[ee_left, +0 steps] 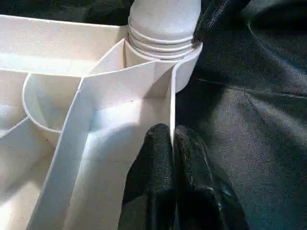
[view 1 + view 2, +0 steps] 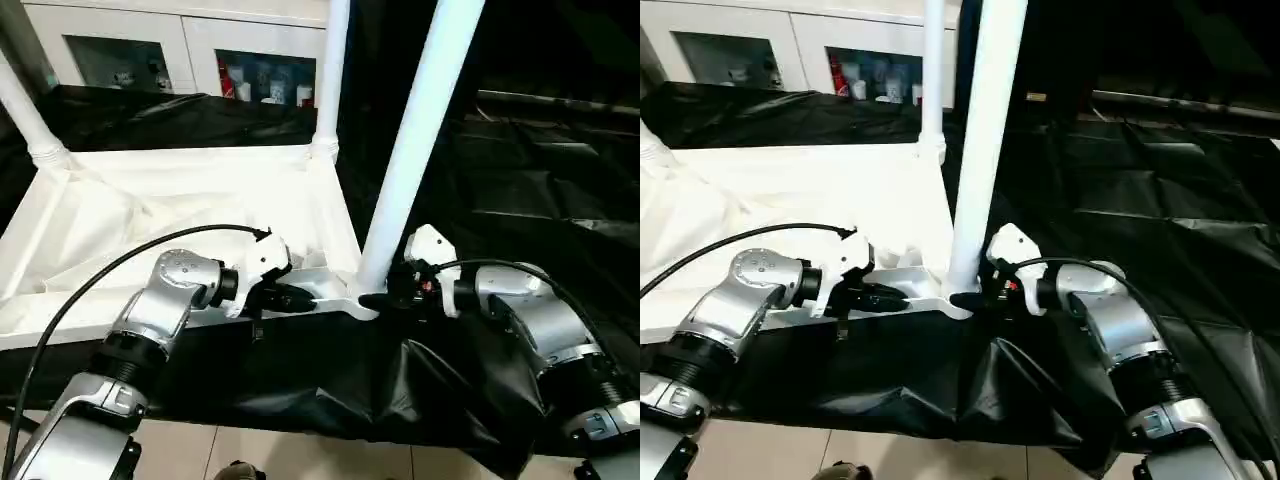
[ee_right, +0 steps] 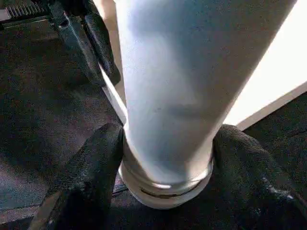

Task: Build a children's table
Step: Rotate leg to tighten

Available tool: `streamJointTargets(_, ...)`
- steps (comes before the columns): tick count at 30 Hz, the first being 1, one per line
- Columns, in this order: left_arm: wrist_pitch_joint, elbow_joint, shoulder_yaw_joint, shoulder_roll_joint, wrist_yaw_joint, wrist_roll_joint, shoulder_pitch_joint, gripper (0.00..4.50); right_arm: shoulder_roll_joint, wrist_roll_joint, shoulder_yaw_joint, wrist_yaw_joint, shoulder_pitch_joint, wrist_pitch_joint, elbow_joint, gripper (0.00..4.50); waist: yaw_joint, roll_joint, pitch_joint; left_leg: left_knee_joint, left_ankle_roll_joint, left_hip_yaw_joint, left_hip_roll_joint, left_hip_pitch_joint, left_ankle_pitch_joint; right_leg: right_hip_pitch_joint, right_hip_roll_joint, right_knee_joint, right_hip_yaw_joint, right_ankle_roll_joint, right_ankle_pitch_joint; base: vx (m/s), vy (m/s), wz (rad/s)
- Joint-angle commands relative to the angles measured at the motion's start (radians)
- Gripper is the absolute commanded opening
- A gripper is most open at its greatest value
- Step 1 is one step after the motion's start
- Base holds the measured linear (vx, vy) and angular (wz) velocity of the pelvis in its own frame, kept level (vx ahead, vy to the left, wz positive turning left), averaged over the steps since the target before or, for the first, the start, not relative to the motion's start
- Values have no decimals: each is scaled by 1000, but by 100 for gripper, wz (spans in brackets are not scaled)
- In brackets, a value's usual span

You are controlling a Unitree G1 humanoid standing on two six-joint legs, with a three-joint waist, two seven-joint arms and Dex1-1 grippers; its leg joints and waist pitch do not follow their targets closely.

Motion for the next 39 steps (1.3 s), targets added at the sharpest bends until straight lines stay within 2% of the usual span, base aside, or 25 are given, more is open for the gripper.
streamJointTargets(1, -4, -21, -11, -27, 7, -18, 6, 0, 36, -7, -27, -86, 3, -2, 31, 264, 0, -7, -63, -60, 44, -20, 46, 20, -204, 46, -65, -70, 49, -221, -171, 0, 0, 0)
streamJointTargets(3, 3, 9, -3, -51, 84, 5, -6, 0, 78, -2, -68, -186, 2, 6, 63, 264, -4, -9, -61, -61, 39, -21, 46, 21, -210, 44, -65, -71, 48, -221, -182, 0, 0, 0)
streamJointTargets(4, 3, 9, -3, -51, 84, 5, -6, 0, 78, -2, -68, -186, 2, 6, 63, 263, -5, -8, -62, -61, 37, -21, 46, 21, -210, 44, -66, -71, 49, -221, -183, 0, 0, 0)
streamJointTargets(6, 25, 59, 11, -112, 231, 40, -33, 0, 172, 10, -145, -397, 2, 34, 117, 262, -15, -7, -61, -63, 18, -21, 45, 23, -219, 41, -64, -74, 50, -220, -197, 0, 0, 0)
streamJointTargets(7, 25, 59, 11, -112, 231, 40, -33, 0, 172, 10, -145, -397, 2, 34, 117, 262, -14, -7, -61, -64, 12, -22, 45, 26, -224, 41, -66, -74, 50, -218, -206, 0, 0, 0)
streamJointTargets(8, 42, 87, 11, -166, 318, 56, -52, 0, 240, 20, -187, -527, 2, 45, 135, 261, -15, -8, -62, -64, 9, -23, 44, 23, -223, 44, -66, -74, 49, -210, -212, 0, 0, 0)
streamJointTargets(9, 44, 92, 12, -175, 332, 59, -55, 0, 250, 21, -194, -547, 1, 46, 137, 257, -15, -4, -62, -64, 9, -22, 46, 25, -225, 40, -67, -75, 51, -211, -206, 0, 0, 0)
streamJointTargets(10, 77, 119, 15, -250, 430, 68, -77, 0, 324, 29, -231, -680, -8, 49, 156, 255, -15, -5, -61, -64, 8, -22, 44, 26, -228, 40, -66, -77, 50, -209, -206, 0, 0, 0)
streamJointTargets(12, 85, 132, 15, -293, 485, 74, -88, 0, 361, 26, -244, -750, -20, 46, 174, 255, -14, -3, -61, -66, -1, -22, 43, 26, -234, 40, -67, -80, 51, -198, -222, 0, 0, 0)
streamJointTargets(14, 81, 141, 7, -328, 517, 84, -93, 0, 391, 11, -246, -793, -34, 34, 193, 255, -12, -5, -61, -65, 8, -22, 40, 26, -238, 41, -66, -83, 50, -187, -230, 0, 0, 0)
streamJointTargets(15, 81, 143, 1, -343, 523, 89, -94, 0, 405, 4, -243, -801, -39, 25, 200, 255, -12, -1, -61, -65, 13, -22, 40, 24, -232, 41, -66, -85, 51, -180, -224, 0, 0, 0)
streamJointTargets(16, 83, 140, -8, -356, 515, 92, -93, 0, 419, -4, -234, -797, -46, 13, 205, 255, -12, -3, -61, -65, 17, -22, 39, 23, -233, 41, -66, -86, 50, -173, -227, 0, 0, 0)
streamJointTargets(17, 81, 139, -14, -362, 510, 95, -92, 0, 425, -7, -224, -785, -48, 2, 203, 255, -10, 1, -61, -65, 17, -23, 39, 22, -234, 42, -67, -85, 50, -170, -230, 0, 0, 0)
streamJointTargets(19, 71, 136, -19, -356, 498, 98, -90, 0, 424, -13, -212, -762, -48, -14, 190, 255, -11, 1, -62, -66, 19, -24, 40, 22, -239, 42, -66, -86, 49, -164, -232, 0, 0, 0)
streamJointTargets(20, 67, 135, -19, -348, 489, 100, -89, 0, 420, -14, -209, -747, -48, -23, 180, 255, -11, 1, -61, -67, 19, -24, 40, 21, -244, 41, -64, -86, 49, -163, -231, 0, 0, 0)
streamJointTargets(21, 59, 136, -15, -337, 487, 102, -89, 0, 412, -11, -210, -730, -47, -34, 169, 302, -12, 0, -60, -69, 19, -24, 40, 21, -253, 41, -64, -87, 49, -161, -238, 0, 0, 0)
streamJointTargets(25, 28, 134, -1, -281, 439, 99, -83, 0, 341, 18, -200, -600, -51, -18, 121, 330, -11, -3, -62, -66, 38, -24, 40, 18, -231, 46, -65, -84, 48, -163, -205, 0, 0, 0)
streamJointTargets(26, 23, 132, 4, -270, 422, 96, -80, 0, 315, 18, -189, -560, -53, -13, 111, 342, -10, -3, -63, -65, 42, -24, 40, 17, -226, 47, -65, -83, 48, -165, -194, 0, 0, 0)
streamJointTargets(29, 7, 117, 17, -217, 352, 80, -69, 0, 172, -11, -105, -340, -39, -8, 36, 364, -6, -7, -63, -59, 64, -22, 39, 15, -199, 54, -64, -80, 46, -176, -163, 0, 0, 0)
streamJointTargets(31, 7, 115, 18, -207, 337, 77, -67, 0, 147, -14, -96, -300, -36, -14, 23, 364, -6, -7, -62, -59, 73, -21, 41, 14, -195, 52, -66, -79, 47, -179, -167, 0, 0, 0)
streamJointTargets(33, -6, 97, 20, -171, 263, 57, -58, 0, 63, -3, -74, -161, -24, -7, -26, 364, -5, -5, -63, -58, 76, -21, 42, 16, -192, 52, -65, -79, 47, -188, -171, 0, 0, 0)
streamJointTargets(34, -6, 97, 20, -171, 263, 57, -58, 0, 63, -3, -74, -161, -24, -7, -26, 364, -5, -6, -62, -57, 77, -21, 42, 15, -190, 52, -64, -77, 47, -193, -164, 0, 0, 0)
streamJointTargets(35, -12, 84, 19, -159, 230, 47, -52, 0, 38, -1, -67, -123, -20, -5, -39, 364, -7, -6, -63, -58, 79, -21, 44, 16, -192, 49, -64, -77, 47, -200, -159, 0, 0, 0)
streamJointTargets(36, -13, 47, 11, -127, 146, 23, -37, 0, -14, 5, -52, -39, -12, -2, -64, 364, -4, -7, -64, -57, 80, -22, 44, 17, -189, 53, -65, -74, 45, -208, -156, 0, 0, 0)
streamJointTargets(39, -10, -2, -6, -91, 52, -5, -13, 0, -56, 14, -26, 26, -4, 6, -78, 364, -5, -6, -62, -56, 92, -20, 47, 16, -183, 50, -64, -70, 46, -226, -138, 0, 0, 0)
